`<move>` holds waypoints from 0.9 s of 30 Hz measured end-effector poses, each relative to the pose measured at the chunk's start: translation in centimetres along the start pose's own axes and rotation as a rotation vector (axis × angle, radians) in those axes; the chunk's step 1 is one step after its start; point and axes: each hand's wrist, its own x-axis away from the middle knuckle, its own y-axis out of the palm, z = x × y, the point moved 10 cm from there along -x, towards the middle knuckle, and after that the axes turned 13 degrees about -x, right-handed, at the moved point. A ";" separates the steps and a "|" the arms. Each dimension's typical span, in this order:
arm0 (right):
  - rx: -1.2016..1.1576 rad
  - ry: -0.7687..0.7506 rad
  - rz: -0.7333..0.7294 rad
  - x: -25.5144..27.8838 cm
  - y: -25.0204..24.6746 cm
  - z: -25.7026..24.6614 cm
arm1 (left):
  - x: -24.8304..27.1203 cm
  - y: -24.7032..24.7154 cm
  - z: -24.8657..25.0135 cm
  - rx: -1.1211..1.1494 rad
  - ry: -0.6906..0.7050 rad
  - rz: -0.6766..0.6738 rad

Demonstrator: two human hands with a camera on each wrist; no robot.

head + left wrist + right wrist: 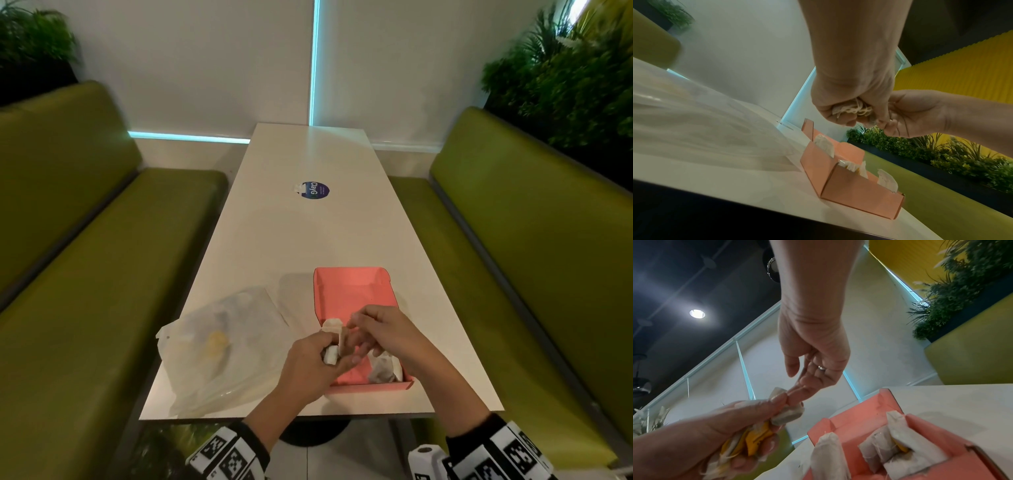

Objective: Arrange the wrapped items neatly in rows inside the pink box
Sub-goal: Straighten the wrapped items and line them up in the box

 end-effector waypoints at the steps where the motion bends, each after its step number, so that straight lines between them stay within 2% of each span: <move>1: 0.008 -0.010 -0.014 0.0 0.0 0.0 | -0.1 0.2 -0.1 -0.005 0.006 -0.016; 6: 0.260 -0.064 -0.122 -0.2 0.6 0.8 | 0.0 1.3 -0.8 0.011 -0.016 -0.149; 9: 0.370 -0.119 -0.059 -0.8 0.0 1.1 | 0.1 1.9 -1.6 -0.040 -0.049 -0.213; 12: 0.350 -0.127 0.036 -1.5 -0.9 1.7 | 0.2 1.0 -3.3 -0.168 -0.132 -0.143; 15: 0.387 -0.064 0.007 -1.9 -0.6 3.6 | 0.8 -0.2 -5.2 -0.228 -0.263 -0.076; 21: 0.434 0.043 -0.035 -2.2 1.1 6.9 | 1.7 1.1 -6.6 -0.250 -0.331 -0.190; 25: 0.553 0.009 0.035 -2.8 2.1 7.5 | 1.7 1.4 -6.7 -0.272 -0.355 -0.198; 27: 0.517 -0.017 0.099 -3.0 2.2 7.4 | 1.7 1.6 -6.7 -0.284 -0.358 -0.215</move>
